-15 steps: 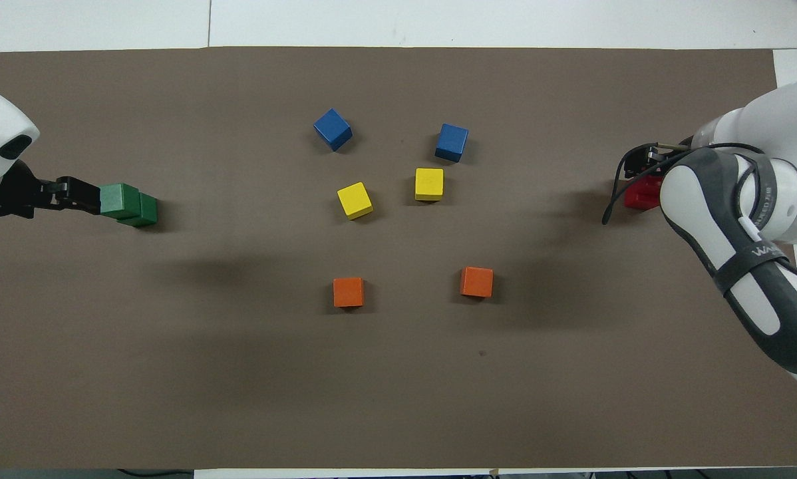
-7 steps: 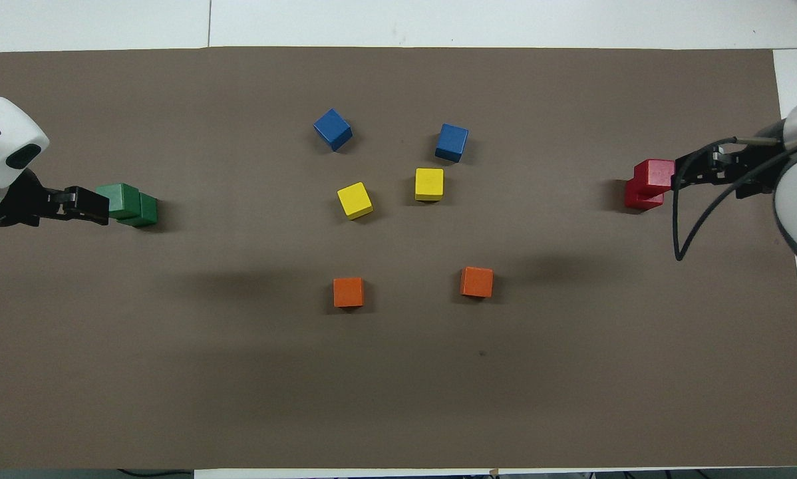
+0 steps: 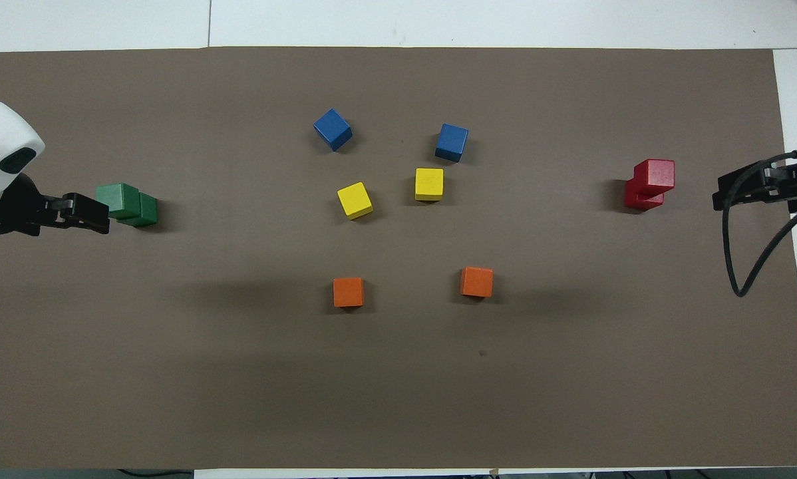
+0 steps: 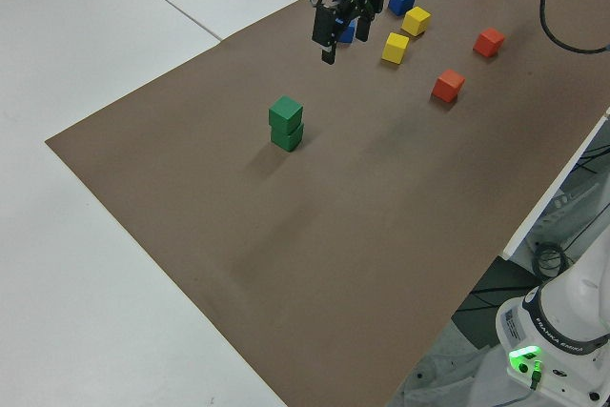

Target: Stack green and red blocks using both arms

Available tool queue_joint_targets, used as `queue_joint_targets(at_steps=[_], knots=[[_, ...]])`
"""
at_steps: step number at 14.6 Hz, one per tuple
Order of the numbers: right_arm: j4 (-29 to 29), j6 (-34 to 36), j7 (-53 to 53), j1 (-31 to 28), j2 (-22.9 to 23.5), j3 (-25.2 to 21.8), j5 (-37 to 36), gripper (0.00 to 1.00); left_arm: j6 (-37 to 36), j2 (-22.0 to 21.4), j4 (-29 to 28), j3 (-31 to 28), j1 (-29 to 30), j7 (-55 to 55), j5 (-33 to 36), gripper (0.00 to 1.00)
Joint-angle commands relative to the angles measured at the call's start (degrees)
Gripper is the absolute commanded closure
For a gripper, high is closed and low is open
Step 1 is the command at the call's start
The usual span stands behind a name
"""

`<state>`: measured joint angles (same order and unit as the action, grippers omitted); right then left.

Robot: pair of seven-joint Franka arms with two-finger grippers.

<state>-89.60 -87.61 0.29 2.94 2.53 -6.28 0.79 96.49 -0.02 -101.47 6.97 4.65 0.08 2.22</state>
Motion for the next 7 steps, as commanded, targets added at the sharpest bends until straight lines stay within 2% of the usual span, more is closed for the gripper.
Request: queue_joint_targets(at_steps=[1, 7], knots=[[0.04, 0.95, -1.17, 0.05, -1.82, 0.13, -0.87, 0.0, -3.14, -2.0, 0.48, -1.0, -1.31, 0.19, -0.82, 0.0], [-0.22, -2.65, -1.08, 0.14, -3.41, 0.13, -2.64, 0.0, -9.04, -1.21, 7.42, 0.06, -1.4, 0.19, -0.73, 0.0]])
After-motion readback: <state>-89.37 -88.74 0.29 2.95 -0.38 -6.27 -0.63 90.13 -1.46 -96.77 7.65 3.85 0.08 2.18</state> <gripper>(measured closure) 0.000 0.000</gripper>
